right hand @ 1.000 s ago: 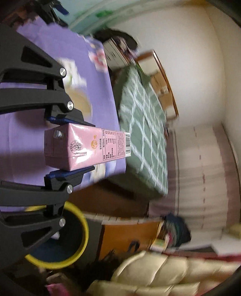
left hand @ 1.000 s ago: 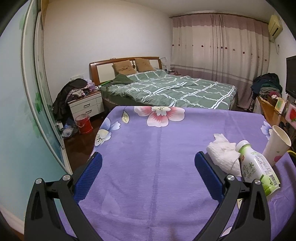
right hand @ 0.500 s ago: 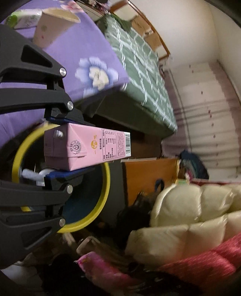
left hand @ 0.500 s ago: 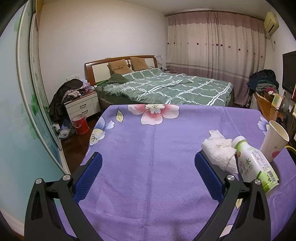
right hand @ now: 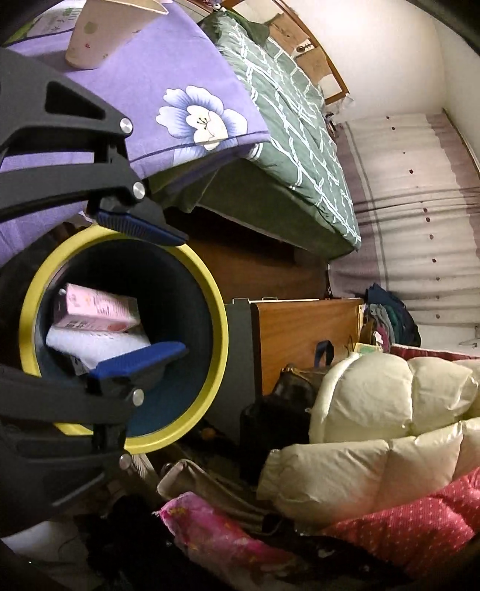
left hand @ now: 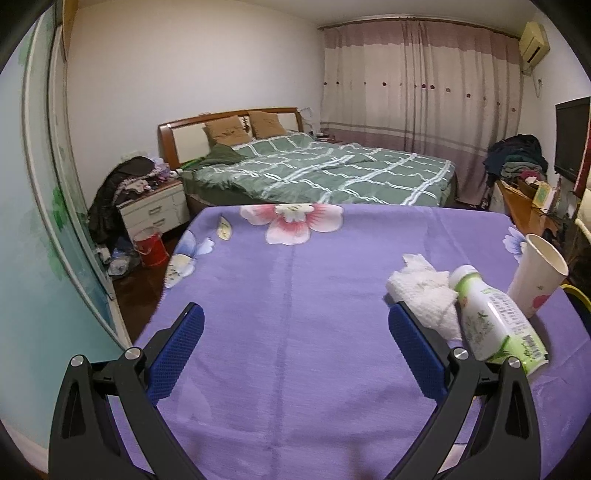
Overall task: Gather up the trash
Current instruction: 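Reach the left gripper to the white-green milk bottle and grasp it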
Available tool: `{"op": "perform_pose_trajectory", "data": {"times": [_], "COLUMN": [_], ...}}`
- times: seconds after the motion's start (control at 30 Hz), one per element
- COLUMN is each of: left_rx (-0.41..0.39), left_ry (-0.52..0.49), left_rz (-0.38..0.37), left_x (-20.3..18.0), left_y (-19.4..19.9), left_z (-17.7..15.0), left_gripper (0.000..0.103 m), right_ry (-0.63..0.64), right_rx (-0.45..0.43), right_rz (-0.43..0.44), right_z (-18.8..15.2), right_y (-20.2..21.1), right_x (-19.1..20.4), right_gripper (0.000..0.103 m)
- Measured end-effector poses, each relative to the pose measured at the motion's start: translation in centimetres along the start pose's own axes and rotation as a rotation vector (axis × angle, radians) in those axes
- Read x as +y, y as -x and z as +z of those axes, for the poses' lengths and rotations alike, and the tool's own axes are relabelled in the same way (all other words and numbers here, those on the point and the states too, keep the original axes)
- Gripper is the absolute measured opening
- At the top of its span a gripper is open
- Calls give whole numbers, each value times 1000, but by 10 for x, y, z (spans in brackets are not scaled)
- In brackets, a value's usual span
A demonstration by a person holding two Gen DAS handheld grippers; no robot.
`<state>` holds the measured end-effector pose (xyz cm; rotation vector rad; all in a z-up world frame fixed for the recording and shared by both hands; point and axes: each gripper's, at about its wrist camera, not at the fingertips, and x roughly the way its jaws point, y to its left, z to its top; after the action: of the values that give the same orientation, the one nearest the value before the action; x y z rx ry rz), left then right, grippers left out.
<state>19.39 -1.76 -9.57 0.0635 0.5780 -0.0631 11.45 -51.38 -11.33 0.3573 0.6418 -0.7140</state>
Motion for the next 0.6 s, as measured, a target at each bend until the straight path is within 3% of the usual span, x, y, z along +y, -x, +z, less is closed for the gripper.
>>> {"op": "perform_pose_trajectory", "data": {"times": [0.23,0.4,0.6], "left_rx": [23,89,131], "left_ry": [-72,-85,-140], "left_rz": [-104,-253,-273], "left_x": [-45,-90,-135], "left_y": [20,34,27], "left_z": [5,8,7], "left_gripper": [98,98,98], "right_ry": [4,0,15], "right_rx": [3,-5,-5], "right_rz": [20,42,74], "right_z": [1,1,0], "right_y": [1,4,6], "right_x": [2,2,6], "right_gripper": [54,56,57]}}
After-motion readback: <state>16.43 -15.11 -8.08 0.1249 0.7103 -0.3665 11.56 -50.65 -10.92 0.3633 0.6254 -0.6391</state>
